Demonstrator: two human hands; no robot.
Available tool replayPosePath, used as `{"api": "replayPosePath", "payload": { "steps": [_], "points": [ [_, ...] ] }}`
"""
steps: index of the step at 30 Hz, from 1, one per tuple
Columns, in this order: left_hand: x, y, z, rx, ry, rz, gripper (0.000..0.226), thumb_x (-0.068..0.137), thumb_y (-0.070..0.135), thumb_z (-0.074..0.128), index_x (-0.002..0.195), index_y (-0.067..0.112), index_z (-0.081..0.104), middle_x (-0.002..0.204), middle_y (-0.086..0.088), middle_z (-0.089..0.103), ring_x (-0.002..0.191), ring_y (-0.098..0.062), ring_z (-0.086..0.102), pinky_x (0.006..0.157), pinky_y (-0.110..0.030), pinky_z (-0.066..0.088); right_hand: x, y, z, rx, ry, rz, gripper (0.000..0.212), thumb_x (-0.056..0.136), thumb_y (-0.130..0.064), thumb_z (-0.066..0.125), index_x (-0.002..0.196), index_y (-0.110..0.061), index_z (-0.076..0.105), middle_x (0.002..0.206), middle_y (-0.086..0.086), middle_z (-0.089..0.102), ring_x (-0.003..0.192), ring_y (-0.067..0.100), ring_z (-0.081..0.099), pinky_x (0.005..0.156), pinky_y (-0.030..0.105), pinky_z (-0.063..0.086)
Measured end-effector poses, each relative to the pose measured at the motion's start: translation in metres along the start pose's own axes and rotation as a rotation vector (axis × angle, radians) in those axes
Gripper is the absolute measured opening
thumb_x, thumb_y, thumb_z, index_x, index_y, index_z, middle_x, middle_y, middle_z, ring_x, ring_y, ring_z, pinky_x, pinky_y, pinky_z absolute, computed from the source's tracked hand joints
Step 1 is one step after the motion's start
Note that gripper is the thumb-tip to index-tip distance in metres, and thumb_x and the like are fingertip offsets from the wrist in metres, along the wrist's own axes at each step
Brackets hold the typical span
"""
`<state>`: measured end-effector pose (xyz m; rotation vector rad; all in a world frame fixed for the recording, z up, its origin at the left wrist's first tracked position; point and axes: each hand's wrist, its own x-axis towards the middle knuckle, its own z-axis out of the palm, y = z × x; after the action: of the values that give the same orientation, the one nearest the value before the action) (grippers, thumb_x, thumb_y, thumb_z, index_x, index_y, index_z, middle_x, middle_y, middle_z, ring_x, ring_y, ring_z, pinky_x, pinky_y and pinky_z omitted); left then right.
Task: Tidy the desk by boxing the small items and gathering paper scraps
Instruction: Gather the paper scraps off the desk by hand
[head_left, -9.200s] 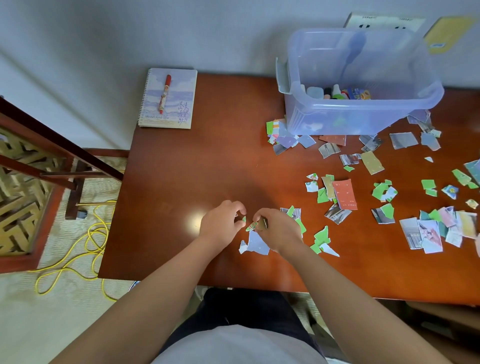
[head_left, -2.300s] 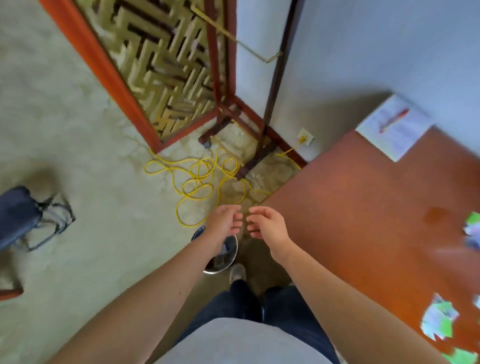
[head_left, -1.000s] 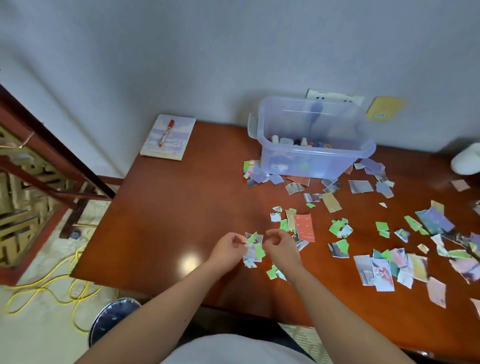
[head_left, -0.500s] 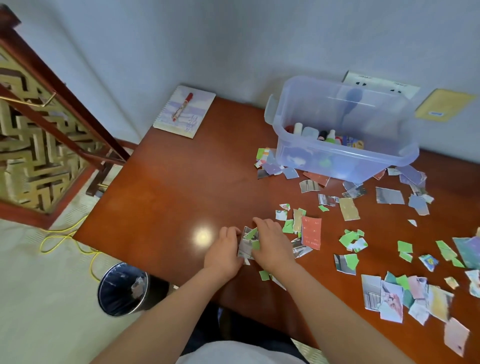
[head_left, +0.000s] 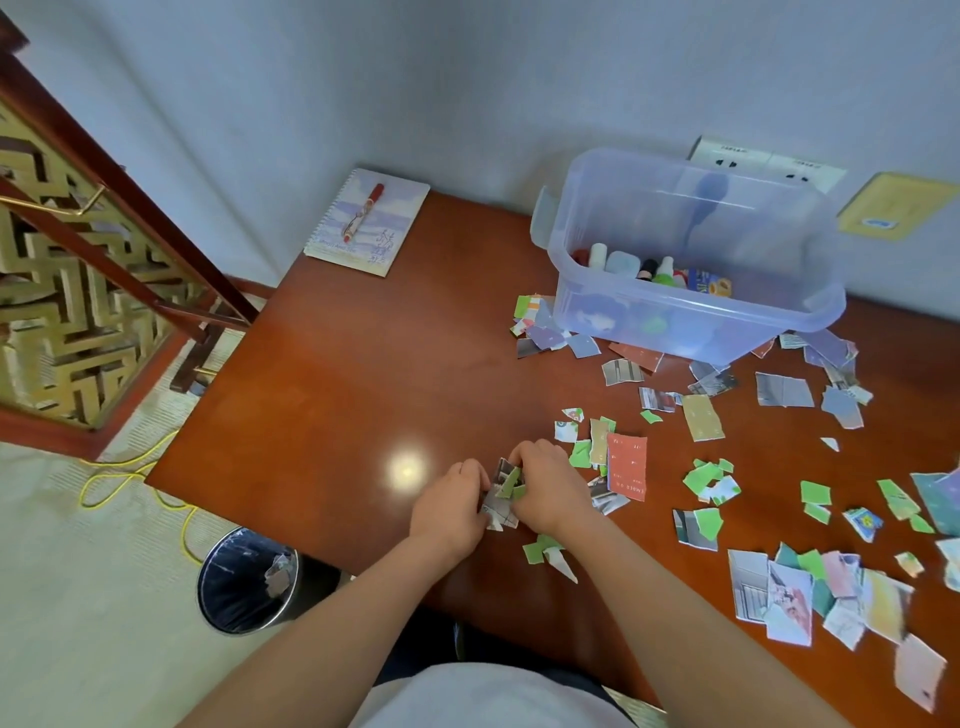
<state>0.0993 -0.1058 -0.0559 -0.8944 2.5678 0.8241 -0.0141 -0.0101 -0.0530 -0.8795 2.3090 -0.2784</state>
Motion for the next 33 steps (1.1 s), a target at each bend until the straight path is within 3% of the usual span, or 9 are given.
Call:
{"api": "replayPosePath", "payload": {
  "steps": [5,9,12,16,20,26,31,33],
  "points": [
    [0.002,-0.001,-0.002,-0.080,-0.025,-0.030,0.028,0.084,0.021,0.065,0.100,0.028,0.043,0.096,0.011,0.063,0.090,-0.016,0.059,0.072,-0.030,0.044,-0.003,0.003,0.001,0.026,0.027,-0.020,0.034,0.072,-0.011,0.067,0.093,-0.026,0.045,0.096,-0.006,0.047,0.096,0.020,0.046,0.066,0.035,0.045],
    [0.005,0.000,-0.003,-0.229,-0.046,-0.083,0.020,0.086,0.025,0.064,0.100,0.030,0.051,0.081,0.014,0.064,0.081,-0.009,0.060,0.067,-0.027,0.042,-0.007,0.009,0.000,0.109,0.040,0.026,0.025,0.078,-0.021,0.066,0.100,-0.026,0.056,0.094,-0.003,0.061,0.094,0.021,0.055,0.062,0.030,0.036],
    [0.011,-0.001,-0.002,-0.363,-0.069,-0.121,0.005,0.087,0.033,0.065,0.084,0.031,0.062,0.074,0.012,0.064,0.072,-0.009,0.060,0.066,-0.027,0.045,-0.006,0.017,-0.002,0.351,0.042,0.104,0.020,0.077,-0.024,0.074,0.094,-0.024,0.063,0.085,-0.007,0.062,0.080,0.016,0.058,0.058,0.027,0.037],
    [0.019,0.002,-0.003,-0.616,-0.085,-0.154,0.013,0.087,0.029,0.069,0.075,0.026,0.065,0.074,0.004,0.064,0.068,-0.010,0.056,0.069,-0.030,0.049,-0.006,0.022,-0.008,0.659,0.019,0.200,0.019,0.073,-0.020,0.081,0.088,-0.018,0.070,0.065,-0.001,0.052,0.058,0.013,0.048,0.055,0.026,0.036],
    [0.021,0.018,-0.009,-0.763,-0.103,-0.208,0.014,0.095,0.023,0.059,0.083,0.016,0.060,0.074,0.001,0.059,0.062,-0.008,0.055,0.055,-0.021,0.051,-0.008,0.016,-0.014,0.772,-0.002,0.232,0.022,0.077,-0.016,0.079,0.093,-0.014,0.066,0.063,0.004,0.058,0.053,0.013,0.054,0.048,0.023,0.042],
    [0.024,0.037,-0.022,-1.011,-0.083,-0.493,0.034,0.098,0.046,0.047,0.081,0.019,0.057,0.071,-0.002,0.057,0.060,-0.016,0.056,0.054,-0.024,0.047,-0.011,-0.005,-0.024,0.940,-0.051,0.199,0.023,0.079,-0.008,0.077,0.097,-0.005,0.064,0.068,0.008,0.066,0.054,0.014,0.063,0.055,0.026,0.055],
    [0.029,0.035,-0.026,-1.337,-0.115,-0.629,0.032,0.091,0.046,0.050,0.083,0.017,0.061,0.064,-0.002,0.061,0.054,-0.017,0.055,0.053,-0.023,0.041,-0.013,-0.016,-0.031,1.116,-0.144,0.121,0.015,0.088,-0.020,0.065,0.093,-0.006,0.072,0.078,0.008,0.070,0.059,0.014,0.064,0.053,0.025,0.046],
    [0.030,0.032,-0.029,-1.420,-0.116,-0.636,0.030,0.087,0.043,0.050,0.086,0.015,0.060,0.065,-0.003,0.064,0.054,-0.017,0.057,0.059,-0.024,0.043,-0.010,-0.016,-0.031,1.117,-0.145,0.144,0.023,0.091,-0.025,0.059,0.089,-0.006,0.072,0.080,0.008,0.069,0.057,0.013,0.059,0.053,0.025,0.041]
  ]
}}
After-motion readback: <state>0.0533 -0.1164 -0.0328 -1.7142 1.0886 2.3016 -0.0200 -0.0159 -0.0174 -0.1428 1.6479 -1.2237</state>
